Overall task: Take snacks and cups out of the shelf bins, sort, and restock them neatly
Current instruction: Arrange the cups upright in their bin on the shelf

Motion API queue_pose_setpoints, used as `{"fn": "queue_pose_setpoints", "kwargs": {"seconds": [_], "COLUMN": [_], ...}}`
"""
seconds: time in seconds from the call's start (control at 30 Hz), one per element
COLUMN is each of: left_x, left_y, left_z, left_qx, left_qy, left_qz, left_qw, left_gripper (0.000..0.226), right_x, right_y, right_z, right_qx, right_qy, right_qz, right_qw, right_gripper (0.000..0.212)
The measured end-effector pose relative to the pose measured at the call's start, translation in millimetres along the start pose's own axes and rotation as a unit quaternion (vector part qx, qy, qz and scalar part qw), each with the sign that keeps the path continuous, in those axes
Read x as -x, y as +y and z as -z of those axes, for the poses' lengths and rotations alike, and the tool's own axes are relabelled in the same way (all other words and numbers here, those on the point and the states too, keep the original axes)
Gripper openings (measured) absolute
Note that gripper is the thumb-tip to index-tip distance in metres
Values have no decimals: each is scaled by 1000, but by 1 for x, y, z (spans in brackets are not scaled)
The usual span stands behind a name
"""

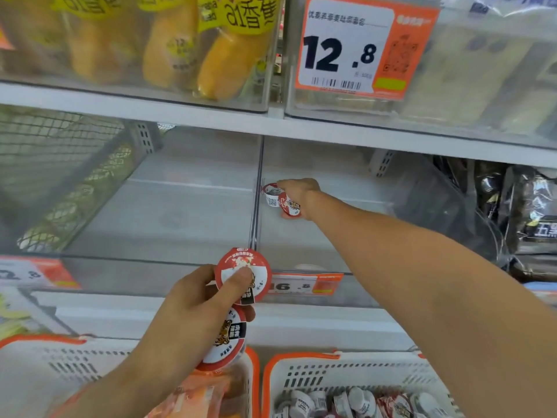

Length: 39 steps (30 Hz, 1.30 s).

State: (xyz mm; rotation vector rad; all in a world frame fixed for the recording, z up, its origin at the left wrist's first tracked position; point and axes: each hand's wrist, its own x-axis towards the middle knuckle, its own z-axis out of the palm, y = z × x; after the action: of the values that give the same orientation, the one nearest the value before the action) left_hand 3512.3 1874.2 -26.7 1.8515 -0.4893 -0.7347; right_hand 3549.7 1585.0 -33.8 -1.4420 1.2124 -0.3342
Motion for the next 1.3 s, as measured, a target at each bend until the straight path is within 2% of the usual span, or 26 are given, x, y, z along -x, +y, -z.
{"fn": "queue_pose_setpoints", "kwargs": {"seconds": [0.13, 0.27, 0.3, 0.4, 0.53, 0.8, 0.93, 1.03, 1.07, 1.13, 1.23, 1.3], "left_x": [-2, 2, 3, 5, 6, 6, 2, 2, 2, 3, 5, 4], "left_y": [6, 8, 8, 8, 13, 15, 16, 22, 25, 33, 53, 71], "left_z": [-2, -5, -5, -5, -6, -8, -8, -8, -8, -10, -21, -32], "left_qx": [-6, 7, 6, 0, 17, -4, -7, 1, 0, -7, -26, -50], "left_qy": [16, -1, -7, -16, -17, -17, -6, -6, -3, 2, -8, -26], "left_qz": [12, 5, 4, 0, -12, -17, -17, -14, -13, -21, -61, -100], "left_qw": [1000, 1000, 1000, 1000, 1000, 1000, 1000, 1000, 1000, 1000, 998, 993], "left_gripper": [43, 40, 38, 39, 39, 40, 43, 45, 46, 42, 26, 29], "right_x": [5, 24, 25, 23, 20, 19, 37, 69, 83, 114, 149, 154], "right_y": [1, 7, 9, 15, 20, 31, 30, 25, 23, 18, 12, 13], "right_z": [9, 25, 27, 34, 35, 28, 40, 56, 62, 75, 93, 103], "right_qx": [-57, -86, -72, -33, 77, -5, 38, 69, 73, 58, 44, 28], "right_qy": [-12, -135, -141, -112, -68, -120, -145, -144, -159, -236, -392, -425], "right_qz": [-22, -65, -59, -33, -8, 6, 15, 75, 107, 146, 145, 151], "right_qw": [998, 985, 986, 993, 995, 993, 989, 984, 979, 959, 907, 892], "right_gripper": [20, 9, 16, 35, 42, 45, 42, 27, 24, 32, 39, 36]}}
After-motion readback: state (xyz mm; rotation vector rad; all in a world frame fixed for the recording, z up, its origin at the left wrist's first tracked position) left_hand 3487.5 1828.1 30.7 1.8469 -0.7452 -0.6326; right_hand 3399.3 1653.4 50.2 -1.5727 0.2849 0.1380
